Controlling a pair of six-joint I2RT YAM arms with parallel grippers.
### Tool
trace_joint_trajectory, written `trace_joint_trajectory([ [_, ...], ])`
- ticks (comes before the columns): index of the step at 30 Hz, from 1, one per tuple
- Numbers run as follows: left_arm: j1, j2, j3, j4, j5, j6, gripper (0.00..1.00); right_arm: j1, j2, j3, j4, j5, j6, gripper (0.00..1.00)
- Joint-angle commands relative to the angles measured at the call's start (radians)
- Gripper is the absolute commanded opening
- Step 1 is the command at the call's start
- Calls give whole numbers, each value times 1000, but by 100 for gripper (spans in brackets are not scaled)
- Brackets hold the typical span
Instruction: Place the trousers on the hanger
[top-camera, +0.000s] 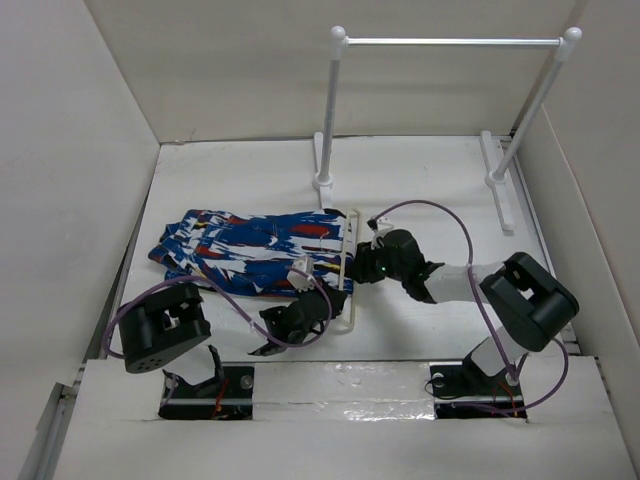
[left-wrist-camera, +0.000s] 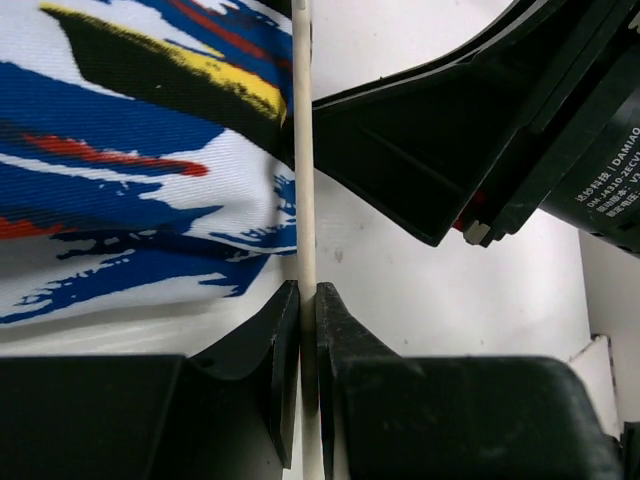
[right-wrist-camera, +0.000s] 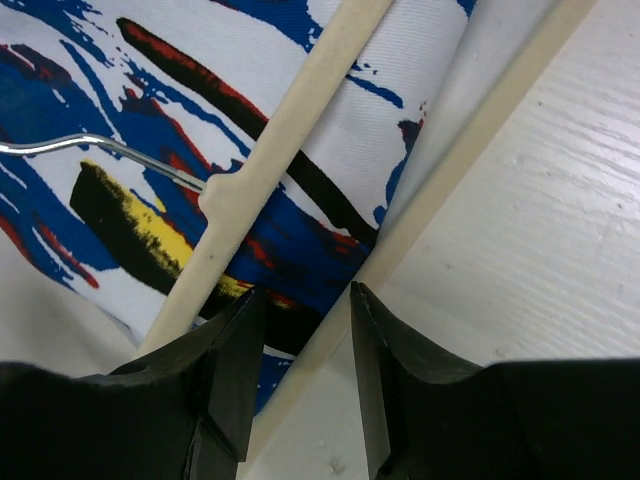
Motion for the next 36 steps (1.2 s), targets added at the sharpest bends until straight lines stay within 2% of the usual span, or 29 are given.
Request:
trace_joint_trajectory([
  [1, 15, 7, 7, 68, -17, 7, 0, -6, 50, 53, 130, -20, 2, 46],
  [7, 15, 29, 4, 72, -23, 11, 0, -6, 129, 50, 194, -34, 29, 49],
  [8, 15, 32, 5, 69, -29, 15, 0, -15, 142, 52, 213, -49, 35, 38],
  [9, 15, 32, 4, 68, -32, 13, 0, -16, 151, 49, 226, -57, 41, 31],
  [11, 15, 32, -1, 68, -41, 16, 0, -16, 160, 15, 310, -65, 67, 24],
  [12, 15, 32, -1, 66, -46, 18, 0, -25, 159, 0, 349, -75, 78, 7],
  [13, 15, 31, -3, 58, -49, 19, 0, -25, 156, -28, 386, -89, 89, 1],
  [14, 15, 32, -3, 54, -58, 22, 0, -35, 142, -35, 413, -97, 97, 0],
  [16, 15, 34, -1, 46, -64, 27, 0, -46, 116, -43, 405, -103, 91, 0],
  [19, 15, 38, -4, 54, -64, 33, 0, -46, 24, -40, 299, -60, 52, 0],
  [22, 15, 40, -30, 118, -51, 36, 0, -37, -50, 15, 139, 15, -11, 23],
  [23, 15, 35, -33, 132, -46, 39, 0, -37, -59, 27, 95, 39, -29, 33],
  [24, 15, 32, -35, 144, -46, 45, 0, -37, -62, 53, 87, 41, -38, 35],
  [29, 15, -2, -32, 137, -72, 58, 0, -37, 28, 164, -2, 58, -72, 37],
  [36, 15, 0, -36, 120, -103, 48, 0, -25, 185, 237, 44, 4, -51, 39],
])
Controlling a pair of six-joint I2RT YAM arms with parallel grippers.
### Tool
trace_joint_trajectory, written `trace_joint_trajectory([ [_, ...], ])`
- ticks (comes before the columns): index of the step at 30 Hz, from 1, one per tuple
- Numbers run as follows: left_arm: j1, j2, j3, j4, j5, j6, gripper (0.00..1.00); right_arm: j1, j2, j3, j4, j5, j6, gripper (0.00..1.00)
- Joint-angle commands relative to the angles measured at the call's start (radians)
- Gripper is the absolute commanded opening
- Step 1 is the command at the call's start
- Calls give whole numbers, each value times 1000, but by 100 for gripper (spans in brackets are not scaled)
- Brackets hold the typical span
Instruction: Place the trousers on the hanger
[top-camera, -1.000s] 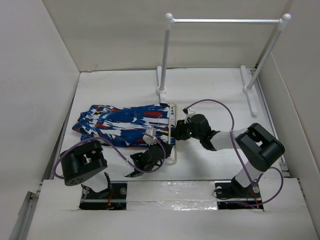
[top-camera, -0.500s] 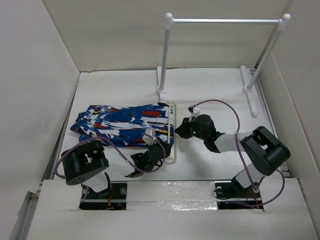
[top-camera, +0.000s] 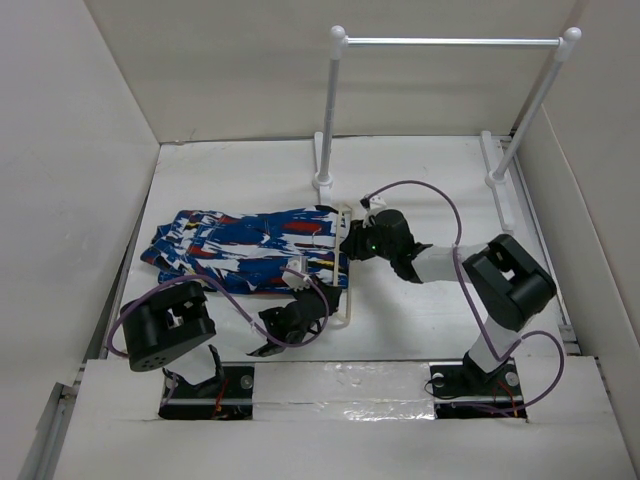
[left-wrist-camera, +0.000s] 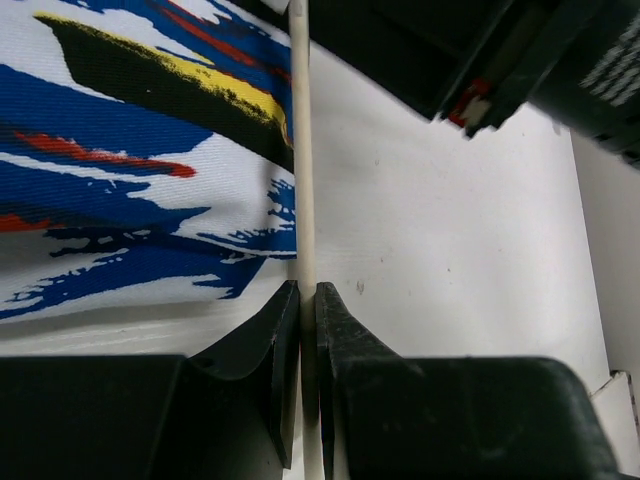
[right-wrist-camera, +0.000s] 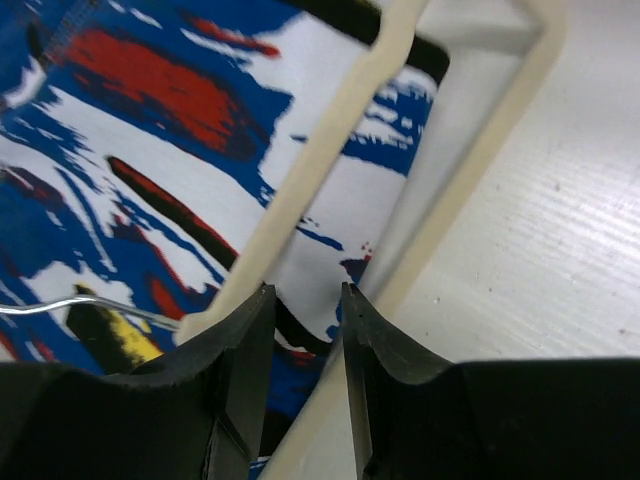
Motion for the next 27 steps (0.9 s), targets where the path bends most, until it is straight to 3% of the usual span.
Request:
trace_joint_trajectory([
  [1, -1, -26, -12, 38, -41, 5, 0, 27, 51, 39, 2, 14, 2, 39],
  [7, -1, -29, -28, 40, -60, -1, 0, 38, 50, 4, 62, 44, 24, 40],
  [8, -1, -27, -25, 42, -58, 2, 0, 38, 57, 11, 57, 27, 18, 49],
  [10, -1, -15, -26, 57, -54, 5, 0, 38, 79, 39, 37, 13, 8, 54],
  [15, -1, 3, -28, 69, -54, 2, 0, 47, 130, 51, 28, 1, 36, 50],
  [16, -1, 5, -28, 71, -54, 1, 0, 47, 136, 42, 36, 1, 40, 46],
  [17, -1, 9, -25, 68, -57, 1, 0, 47, 148, 35, 62, -16, 47, 29],
  [20, -1, 26, 0, 29, -84, 5, 0, 47, 142, -20, 152, -56, 74, 0],
  [23, -1, 49, 27, 3, -115, 28, 0, 47, 90, -106, 291, -67, 122, 0],
  [27, 17, 51, 52, -52, -166, 33, 0, 2, -83, -238, 274, -102, 134, 0],
])
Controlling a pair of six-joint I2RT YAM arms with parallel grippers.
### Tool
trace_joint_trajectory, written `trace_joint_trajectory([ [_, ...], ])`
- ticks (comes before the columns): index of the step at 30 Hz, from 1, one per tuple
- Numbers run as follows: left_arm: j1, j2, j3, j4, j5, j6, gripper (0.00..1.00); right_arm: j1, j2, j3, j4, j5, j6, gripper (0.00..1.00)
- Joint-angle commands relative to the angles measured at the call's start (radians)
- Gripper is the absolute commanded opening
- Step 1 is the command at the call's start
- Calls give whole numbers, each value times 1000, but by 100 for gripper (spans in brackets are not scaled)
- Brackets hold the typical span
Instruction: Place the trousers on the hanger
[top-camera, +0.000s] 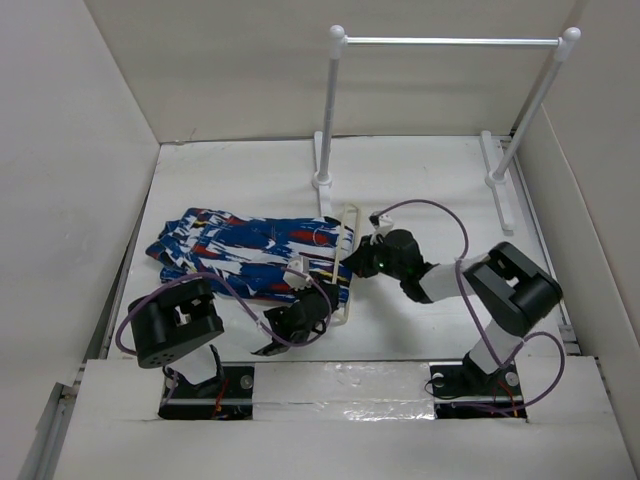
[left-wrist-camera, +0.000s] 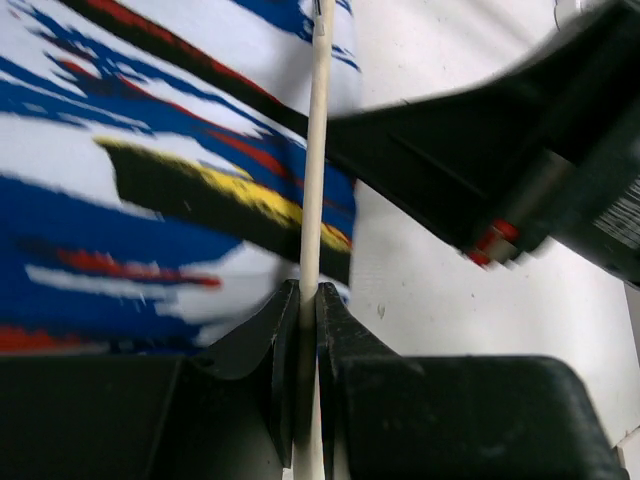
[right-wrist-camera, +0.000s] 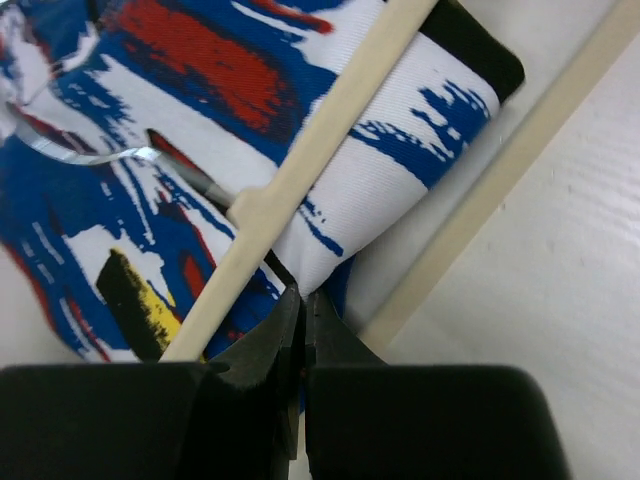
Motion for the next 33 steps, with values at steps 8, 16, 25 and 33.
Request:
trace_joint_trajectory([
  [8, 46, 22, 56, -86, -94, 35, 0, -118, -373, -210, -54, -122, 7, 0],
  [16, 46, -10, -5, -155, -130, -5, 0, -371, -694, -244, -287, -160, -54, 0],
  [25, -6, -7, -24, -214, -128, -12, 0, -638, -792, -175, -419, -349, -100, 0],
  [33, 39, -83, -8, -460, -202, -157, 0, -773, -844, -198, -513, -364, -145, 0],
])
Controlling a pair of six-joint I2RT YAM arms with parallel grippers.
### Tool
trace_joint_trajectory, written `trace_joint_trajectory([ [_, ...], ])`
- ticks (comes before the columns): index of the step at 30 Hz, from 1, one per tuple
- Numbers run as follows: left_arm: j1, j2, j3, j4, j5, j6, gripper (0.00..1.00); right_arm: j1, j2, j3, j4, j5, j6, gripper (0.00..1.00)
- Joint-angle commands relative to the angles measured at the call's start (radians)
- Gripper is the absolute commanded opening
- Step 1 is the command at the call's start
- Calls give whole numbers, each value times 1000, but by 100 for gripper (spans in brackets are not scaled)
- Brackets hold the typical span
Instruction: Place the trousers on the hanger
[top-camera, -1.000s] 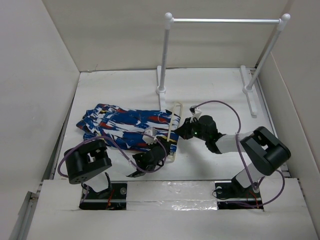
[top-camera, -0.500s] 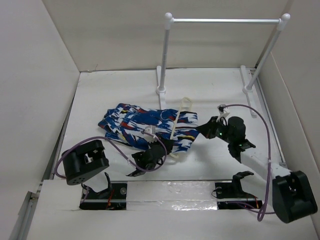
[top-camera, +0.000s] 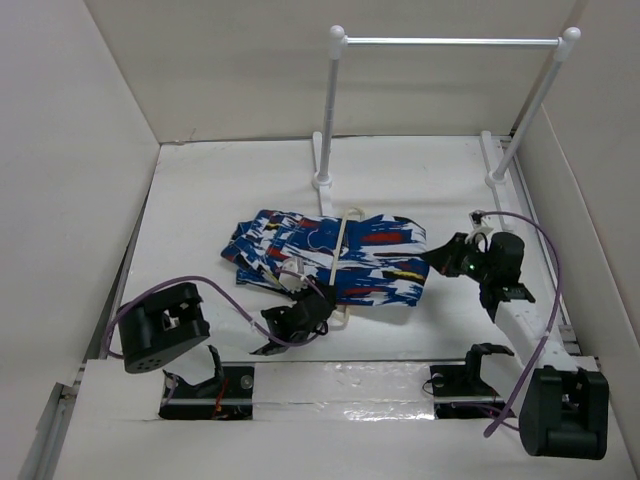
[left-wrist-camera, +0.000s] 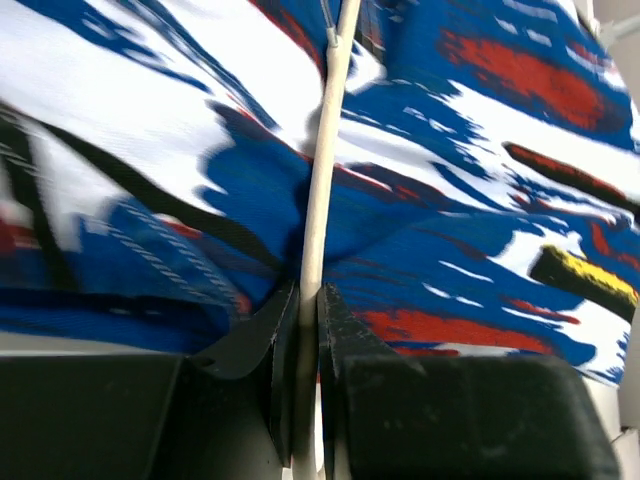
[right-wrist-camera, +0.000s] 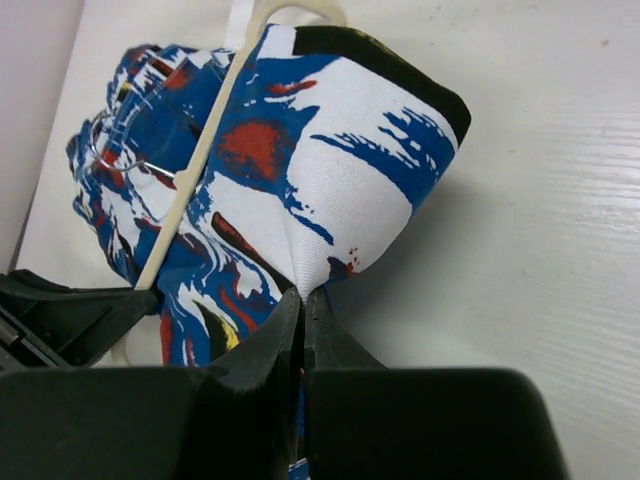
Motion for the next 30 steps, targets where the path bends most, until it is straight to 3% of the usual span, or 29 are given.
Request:
trace_joint_trajectory([
  [1, 68, -53, -40, -271, -165, 4, 0, -144, -57, 23, 49, 38, -50, 0],
  [5, 104, -119, -42, -259, -166, 76, 0, -234, -75, -3, 17, 2, -62, 0],
  [9, 113, -130, -50, -251, -162, 103, 0, -243, -66, 6, 0, -10, -68, 0],
  [13, 84, -151, -79, -126, -128, 159, 0, -203, 0, 8, 29, -22, -71, 0],
  [16, 49, -128, -21, -194, -169, 146, 0, -191, 16, -1, 29, 4, -76, 0],
  [17, 49, -124, 5, -205, -175, 142, 0, -182, 8, 0, 24, 13, -76, 2],
  [18, 23, -128, 15, -208, -180, 143, 0, -182, -3, 5, 15, 28, -81, 12],
  [19, 9, -136, 18, -202, -182, 149, 0, -151, -15, 12, 0, 41, -87, 24],
  [20, -3, -156, 24, -192, -189, 154, 0, -128, -29, 47, -46, 57, -96, 48],
  [23, -52, -206, 50, -214, -229, 156, 0, -16, -110, 120, -136, 166, -113, 70],
  [27, -111, -272, 76, -219, -303, 203, 0, 192, -193, 174, -143, 257, -3, 71],
  [30, -149, -303, 79, -199, -339, 237, 0, 425, -158, 151, 19, 318, 121, 68],
])
